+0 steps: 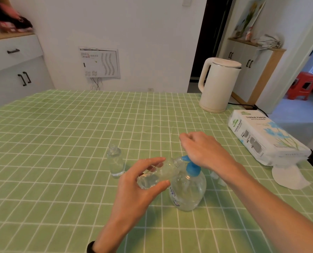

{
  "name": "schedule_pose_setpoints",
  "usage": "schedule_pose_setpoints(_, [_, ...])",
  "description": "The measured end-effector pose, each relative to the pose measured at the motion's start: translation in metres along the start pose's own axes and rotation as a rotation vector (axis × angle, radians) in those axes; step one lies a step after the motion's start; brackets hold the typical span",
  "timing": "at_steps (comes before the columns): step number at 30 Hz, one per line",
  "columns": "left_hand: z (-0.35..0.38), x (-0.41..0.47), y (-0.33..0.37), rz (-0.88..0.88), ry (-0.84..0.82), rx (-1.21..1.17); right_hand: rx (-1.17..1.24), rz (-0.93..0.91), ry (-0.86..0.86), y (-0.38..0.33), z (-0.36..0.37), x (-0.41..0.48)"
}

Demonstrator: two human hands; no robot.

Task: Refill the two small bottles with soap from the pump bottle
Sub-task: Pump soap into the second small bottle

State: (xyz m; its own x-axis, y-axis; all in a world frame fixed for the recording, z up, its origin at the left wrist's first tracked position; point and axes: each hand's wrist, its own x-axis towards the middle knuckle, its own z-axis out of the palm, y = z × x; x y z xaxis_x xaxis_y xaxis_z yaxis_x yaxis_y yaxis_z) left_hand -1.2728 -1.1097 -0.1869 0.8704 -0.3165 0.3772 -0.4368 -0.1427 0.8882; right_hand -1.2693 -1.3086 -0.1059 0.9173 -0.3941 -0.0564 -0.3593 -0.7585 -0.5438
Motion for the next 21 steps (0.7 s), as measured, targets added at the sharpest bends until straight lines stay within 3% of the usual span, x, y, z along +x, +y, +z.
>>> schedule_pose_setpoints(9, [0.001, 0.000, -0.003, 0.004, -0.001, 0.002, 0.048, 0.081, -0.086, 0.000, 0.008, -0.001])
schedule_pose_setpoints(21, [-0.001, 0.000, -0.002, 0.000, 0.002, -0.011, 0.033, 0.029, -0.036, -0.001, -0.002, -0.002])
